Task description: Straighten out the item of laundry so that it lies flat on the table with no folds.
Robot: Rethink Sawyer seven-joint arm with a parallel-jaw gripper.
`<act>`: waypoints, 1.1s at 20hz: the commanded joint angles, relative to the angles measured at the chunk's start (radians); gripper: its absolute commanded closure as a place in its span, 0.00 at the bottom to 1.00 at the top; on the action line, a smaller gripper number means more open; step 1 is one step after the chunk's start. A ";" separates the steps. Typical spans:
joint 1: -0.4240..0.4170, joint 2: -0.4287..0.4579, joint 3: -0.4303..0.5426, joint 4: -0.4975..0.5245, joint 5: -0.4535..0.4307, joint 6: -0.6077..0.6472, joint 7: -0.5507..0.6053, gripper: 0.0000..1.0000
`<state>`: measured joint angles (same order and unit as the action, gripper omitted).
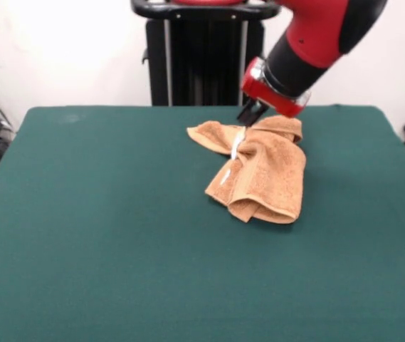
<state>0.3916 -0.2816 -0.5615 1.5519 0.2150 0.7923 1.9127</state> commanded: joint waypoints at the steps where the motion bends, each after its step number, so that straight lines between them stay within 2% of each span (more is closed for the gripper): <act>1: -0.005 0.138 0.106 -0.046 0.077 -0.081 0.321 1.00; 10: 0.005 0.252 0.106 -0.110 0.135 -0.166 0.342 1.00; 13: -0.014 0.266 0.142 -0.102 0.158 -0.218 0.315 1.00; 17: -0.044 0.248 0.200 -0.078 0.174 -0.258 0.262 1.00; 22: -0.081 0.184 0.257 -0.035 0.180 -0.238 0.195 1.00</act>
<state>0.3693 -0.1262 -0.5555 1.5248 0.2847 0.7270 1.9127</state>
